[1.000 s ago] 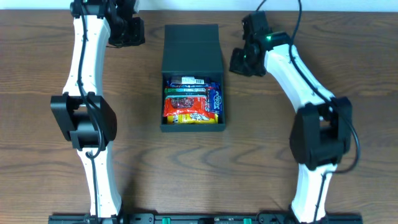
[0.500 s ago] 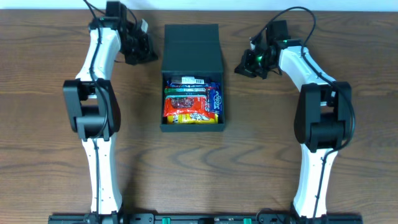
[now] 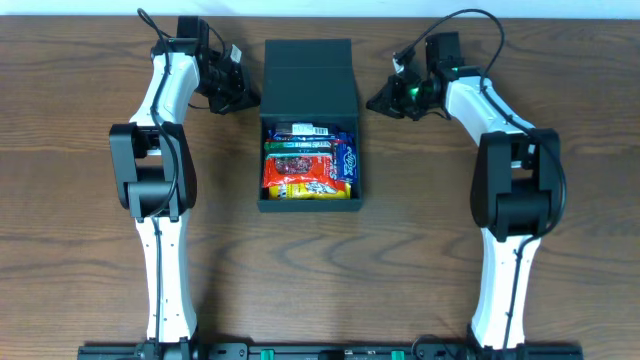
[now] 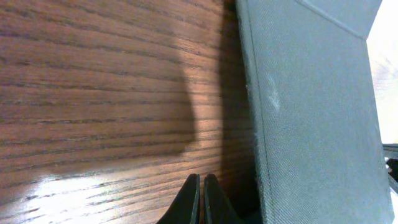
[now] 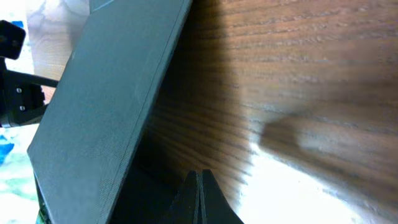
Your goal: Pack container
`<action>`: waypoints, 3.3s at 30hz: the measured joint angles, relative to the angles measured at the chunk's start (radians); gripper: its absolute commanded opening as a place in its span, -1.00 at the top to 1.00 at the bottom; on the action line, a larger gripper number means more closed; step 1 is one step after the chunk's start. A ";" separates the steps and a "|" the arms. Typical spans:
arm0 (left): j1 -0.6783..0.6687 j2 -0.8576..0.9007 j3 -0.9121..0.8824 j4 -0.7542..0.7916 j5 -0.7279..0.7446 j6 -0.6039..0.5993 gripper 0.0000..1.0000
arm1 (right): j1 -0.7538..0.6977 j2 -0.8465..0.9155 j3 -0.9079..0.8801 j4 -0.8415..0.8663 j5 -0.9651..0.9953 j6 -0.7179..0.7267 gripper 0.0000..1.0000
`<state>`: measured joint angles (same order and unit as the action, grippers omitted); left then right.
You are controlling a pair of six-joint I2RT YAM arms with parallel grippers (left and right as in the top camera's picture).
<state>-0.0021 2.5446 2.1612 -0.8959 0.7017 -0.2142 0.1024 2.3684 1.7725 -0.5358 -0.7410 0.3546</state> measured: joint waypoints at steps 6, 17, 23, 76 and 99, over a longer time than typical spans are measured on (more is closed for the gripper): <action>0.000 0.000 0.000 0.038 0.010 -0.029 0.88 | 0.004 0.060 0.000 0.107 -0.085 0.049 0.97; -0.008 0.001 0.000 0.080 0.082 -0.037 0.89 | 0.032 0.084 0.000 0.275 -0.249 0.093 0.97; 0.005 0.001 0.000 0.090 0.179 0.011 0.89 | 0.021 0.085 0.000 0.332 -0.344 0.092 0.97; 0.045 0.006 0.862 -0.716 0.293 0.790 0.79 | 0.035 -0.395 0.224 -0.531 -0.169 -0.536 0.97; 0.024 -0.090 0.861 -0.360 0.055 0.417 0.88 | 0.057 -0.413 0.225 -0.149 0.299 -0.221 0.97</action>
<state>0.0219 2.4550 3.0226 -1.2560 0.7570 0.2028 0.1596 1.9553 1.9980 -0.6846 -0.4423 0.1333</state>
